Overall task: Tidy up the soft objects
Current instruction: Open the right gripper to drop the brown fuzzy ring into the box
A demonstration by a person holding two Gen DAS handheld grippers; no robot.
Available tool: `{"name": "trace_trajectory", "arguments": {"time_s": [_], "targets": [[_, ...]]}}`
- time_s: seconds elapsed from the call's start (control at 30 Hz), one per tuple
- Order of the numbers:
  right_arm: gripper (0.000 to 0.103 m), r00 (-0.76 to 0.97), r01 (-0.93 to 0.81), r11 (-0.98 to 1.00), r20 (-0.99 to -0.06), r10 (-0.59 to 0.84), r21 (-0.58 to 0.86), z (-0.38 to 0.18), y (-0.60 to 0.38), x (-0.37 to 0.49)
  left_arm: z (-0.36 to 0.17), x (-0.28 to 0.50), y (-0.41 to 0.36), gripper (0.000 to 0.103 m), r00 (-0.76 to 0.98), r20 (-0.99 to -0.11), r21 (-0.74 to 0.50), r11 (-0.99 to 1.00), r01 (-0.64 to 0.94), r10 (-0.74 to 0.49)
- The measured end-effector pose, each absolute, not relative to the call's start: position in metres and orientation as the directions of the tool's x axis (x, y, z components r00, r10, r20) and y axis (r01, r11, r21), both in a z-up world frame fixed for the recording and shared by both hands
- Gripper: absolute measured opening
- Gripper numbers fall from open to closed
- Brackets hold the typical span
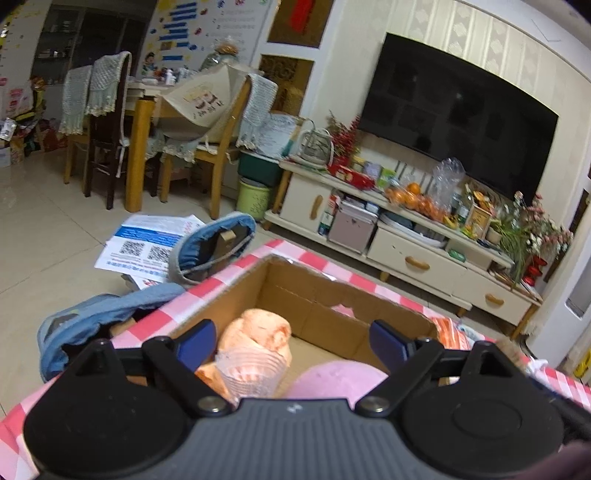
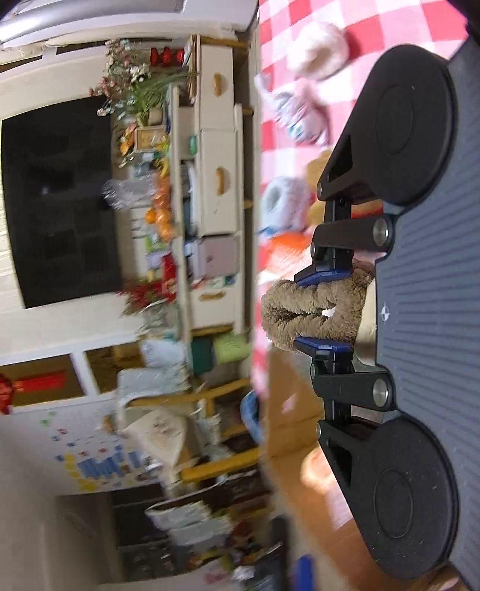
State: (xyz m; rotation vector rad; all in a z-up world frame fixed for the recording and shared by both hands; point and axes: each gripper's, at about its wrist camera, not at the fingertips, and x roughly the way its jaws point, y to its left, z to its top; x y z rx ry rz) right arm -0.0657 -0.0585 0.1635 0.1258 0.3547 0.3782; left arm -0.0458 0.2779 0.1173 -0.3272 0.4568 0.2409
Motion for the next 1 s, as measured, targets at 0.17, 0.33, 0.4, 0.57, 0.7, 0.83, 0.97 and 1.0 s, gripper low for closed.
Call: {"name": "trace_trajectory", "arguments": {"time_s": [0.17, 0.33, 0.4, 0.57, 0.7, 0.83, 0.97, 1.0], "targets": [[0.036, 0.83, -0.436, 0.863, -0.259, 0.495, 0.255, 0.193, -0.037, -0.064, 0.122, -0.051, 0.288, 0.091, 0.878, -0.437, -0.263, 0.905, -0.335, 0.198], [0.038, 0.797, -0.502, 0.831, -0.246, 0.552, 0.239, 0.203, 0.0, -0.047, 0.123, -0.053, 0.296, 0.092, 0.876, -0.429, -0.281, 0.889, -0.361, 0.22], [0.045, 0.787, -0.521, 0.826, -0.253, 0.563, 0.215, 0.204, 0.012, -0.036, 0.123, -0.054, 0.297, 0.092, 0.877, -0.426, -0.283, 0.888, -0.363, 0.223], [0.067, 0.807, -0.511, 0.847, -0.258, 0.532, 0.149, 0.203, 0.026, -0.026, 0.122, -0.053, 0.297, 0.092, 0.878, -0.428, -0.281, 0.891, -0.356, 0.215], [0.099, 0.841, -0.474, 0.867, -0.212, 0.497, 0.153, 0.206, 0.007, -0.04, 0.123, -0.053, 0.294, 0.093, 0.882, -0.426, -0.28, 0.897, -0.341, 0.203], [0.101, 0.88, -0.407, 0.901, -0.2, 0.431, 0.152, 0.206, -0.012, -0.048, 0.125, -0.053, 0.288, 0.098, 0.887, -0.423, -0.28, 0.905, -0.321, 0.184], [0.101, 0.904, -0.347, 0.92, -0.197, 0.38, 0.182, 0.202, -0.039, -0.058, 0.128, -0.054, 0.279, 0.098, 0.896, -0.414, -0.279, 0.915, -0.293, 0.16], [0.102, 0.912, -0.325, 0.927, -0.199, 0.359, 0.185, 0.201, -0.046, -0.061, 0.128, -0.054, 0.277, 0.099, 0.897, -0.414, -0.279, 0.917, -0.286, 0.154]]}}
